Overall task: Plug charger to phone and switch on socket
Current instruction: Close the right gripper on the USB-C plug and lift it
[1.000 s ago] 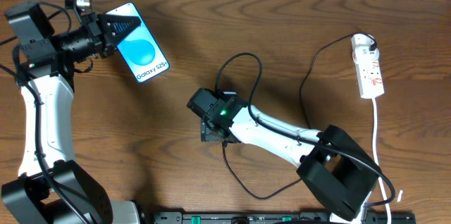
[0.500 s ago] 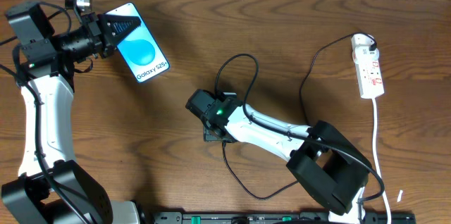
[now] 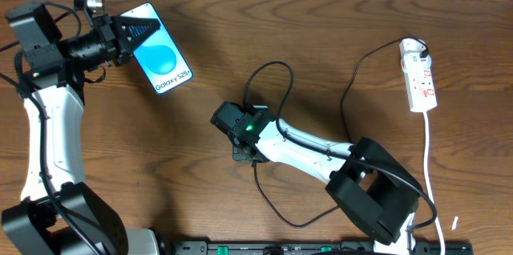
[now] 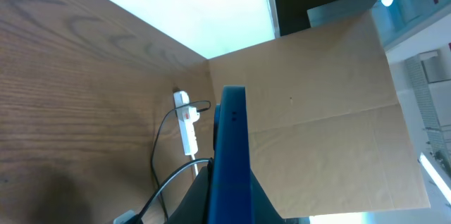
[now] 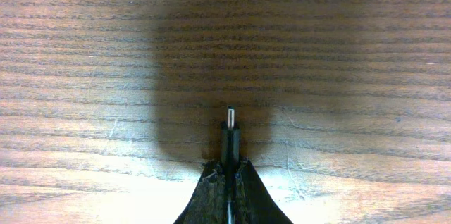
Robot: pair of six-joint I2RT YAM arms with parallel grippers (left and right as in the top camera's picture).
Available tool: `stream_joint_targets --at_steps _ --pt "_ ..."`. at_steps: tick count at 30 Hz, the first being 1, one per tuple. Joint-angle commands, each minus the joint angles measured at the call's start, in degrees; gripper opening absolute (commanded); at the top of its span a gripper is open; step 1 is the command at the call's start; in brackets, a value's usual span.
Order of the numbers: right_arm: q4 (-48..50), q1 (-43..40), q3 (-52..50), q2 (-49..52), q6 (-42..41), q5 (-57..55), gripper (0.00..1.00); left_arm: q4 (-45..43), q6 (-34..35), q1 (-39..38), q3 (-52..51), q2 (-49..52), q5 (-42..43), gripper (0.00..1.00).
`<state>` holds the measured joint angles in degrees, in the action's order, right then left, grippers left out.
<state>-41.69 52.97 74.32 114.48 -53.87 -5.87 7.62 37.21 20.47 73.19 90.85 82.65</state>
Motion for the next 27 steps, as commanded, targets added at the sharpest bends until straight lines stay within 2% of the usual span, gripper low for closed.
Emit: stream_joint_targets --at_steps 1,9,15,20,21,25,27 --pt "-0.4 -0.1 0.7 1.5 -0.3 -0.2 0.01 -0.2 -0.8 0.1 -0.2 -1.0 2.4 0.07" --pt "-3.7 -5.0 2.9 -1.3 1.3 1.1 0.01 -0.2 -0.8 0.1 -0.2 -1.0 2.4 0.07" --pt "-4.1 -13.9 4.8 -4.6 8.2 11.1 0.01 -0.2 -0.8 0.1 -0.2 -1.0 2.4 0.07" --pt "-0.7 -22.4 6.7 -6.7 24.7 34.3 0.01 -0.2 -0.8 0.1 -0.2 -1.0 2.4 0.07" --pt "0.5 -24.8 6.7 -7.2 28.4 42.5 0.01 -0.2 -0.8 0.1 -0.2 -1.0 2.4 0.07" --pt "3.5 -29.0 6.7 -7.3 36.7 62.6 0.01 -0.2 -0.8 0.1 -0.2 -1.0 2.4 0.07" --pt "5.0 -30.7 6.7 -7.3 45.0 74.1 0.01 -0.2 -0.8 0.1 -0.2 -1.0 2.4 0.08"
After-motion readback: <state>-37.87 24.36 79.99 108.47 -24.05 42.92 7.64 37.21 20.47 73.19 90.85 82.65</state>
